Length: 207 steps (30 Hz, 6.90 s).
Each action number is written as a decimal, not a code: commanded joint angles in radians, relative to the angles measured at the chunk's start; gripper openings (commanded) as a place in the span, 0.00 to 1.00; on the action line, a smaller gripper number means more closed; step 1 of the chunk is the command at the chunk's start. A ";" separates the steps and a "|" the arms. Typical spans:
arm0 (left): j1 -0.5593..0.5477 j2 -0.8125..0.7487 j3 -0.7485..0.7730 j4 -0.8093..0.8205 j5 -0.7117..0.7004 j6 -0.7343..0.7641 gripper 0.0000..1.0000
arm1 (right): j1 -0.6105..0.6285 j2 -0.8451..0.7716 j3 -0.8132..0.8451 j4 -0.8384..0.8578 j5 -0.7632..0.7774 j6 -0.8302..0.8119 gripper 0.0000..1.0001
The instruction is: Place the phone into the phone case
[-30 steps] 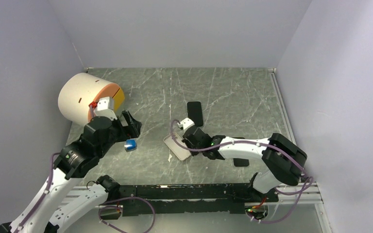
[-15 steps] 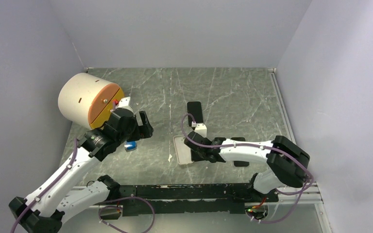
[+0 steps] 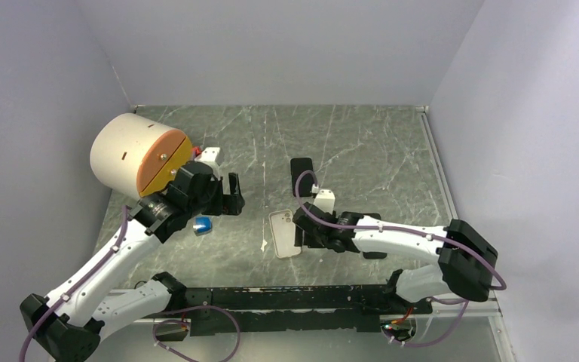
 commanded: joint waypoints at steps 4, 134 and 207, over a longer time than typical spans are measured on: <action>0.002 -0.020 0.063 0.020 0.032 0.142 0.94 | -0.094 -0.087 0.033 -0.201 0.161 0.065 0.98; 0.002 -0.160 0.014 0.045 -0.004 0.169 0.94 | -0.515 0.069 0.042 -0.145 -0.058 -0.352 0.99; 0.003 -0.181 0.011 0.044 -0.010 0.161 0.94 | -0.424 0.118 -0.032 -0.027 -0.089 -0.382 0.62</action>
